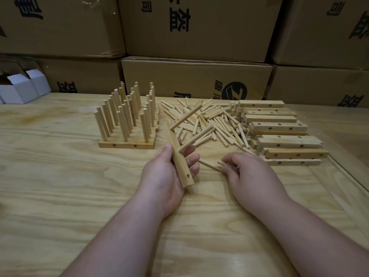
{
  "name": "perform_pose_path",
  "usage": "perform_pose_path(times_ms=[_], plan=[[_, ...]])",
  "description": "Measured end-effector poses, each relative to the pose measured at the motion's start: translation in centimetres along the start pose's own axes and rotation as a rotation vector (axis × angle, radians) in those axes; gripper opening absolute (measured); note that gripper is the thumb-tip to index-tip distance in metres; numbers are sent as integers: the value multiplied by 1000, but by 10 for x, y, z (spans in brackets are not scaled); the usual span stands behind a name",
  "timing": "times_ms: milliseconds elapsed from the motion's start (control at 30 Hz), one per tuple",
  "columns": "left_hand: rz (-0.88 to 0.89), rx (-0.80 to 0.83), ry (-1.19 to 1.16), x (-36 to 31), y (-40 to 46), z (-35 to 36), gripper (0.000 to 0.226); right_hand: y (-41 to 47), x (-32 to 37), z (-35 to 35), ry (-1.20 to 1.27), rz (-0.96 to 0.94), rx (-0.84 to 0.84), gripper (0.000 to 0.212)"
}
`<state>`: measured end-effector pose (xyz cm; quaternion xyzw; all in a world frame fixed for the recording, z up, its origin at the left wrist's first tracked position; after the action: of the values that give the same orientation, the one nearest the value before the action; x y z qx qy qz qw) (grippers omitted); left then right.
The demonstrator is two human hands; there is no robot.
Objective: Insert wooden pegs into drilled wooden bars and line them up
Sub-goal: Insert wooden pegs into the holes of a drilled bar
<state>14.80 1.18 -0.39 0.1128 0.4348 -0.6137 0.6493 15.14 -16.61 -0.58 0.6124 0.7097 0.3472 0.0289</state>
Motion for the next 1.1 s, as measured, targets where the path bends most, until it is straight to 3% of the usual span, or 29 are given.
perform_pose_path(times_ms=[167,367,467,533,667,900,1100], plan=[[3,11,1,0,0,0,37,-1,4,-10,266,-86,-181,26],[13,24,23,0,0,1,38,-8,16,-8,381,-264,18,8],[37,30,66,0,0,1,37,-10,22,-11,409,-338,88,23],[48,32,72,0,0,1,37,-11,22,-13,394,-316,109,33],[41,46,53,0,0,0,36,-13,20,-10,374,-288,122,16],[48,54,48,1,0,-1,37,-13,20,-6,450,-339,99,27],[52,53,64,0,2,-1,37,-13,17,-3,443,-268,52,15]])
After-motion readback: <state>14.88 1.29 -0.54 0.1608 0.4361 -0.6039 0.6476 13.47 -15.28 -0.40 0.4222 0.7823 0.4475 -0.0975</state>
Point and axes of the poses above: each hand's wrist, its own y-axis towards the middle knuckle, its own z-axis out of the palm, x = y × z, the point moved 1 cm from there along y, towards the middle knuckle, and after that the axes turned 11 degrees about -x, right-handed, at the moved point
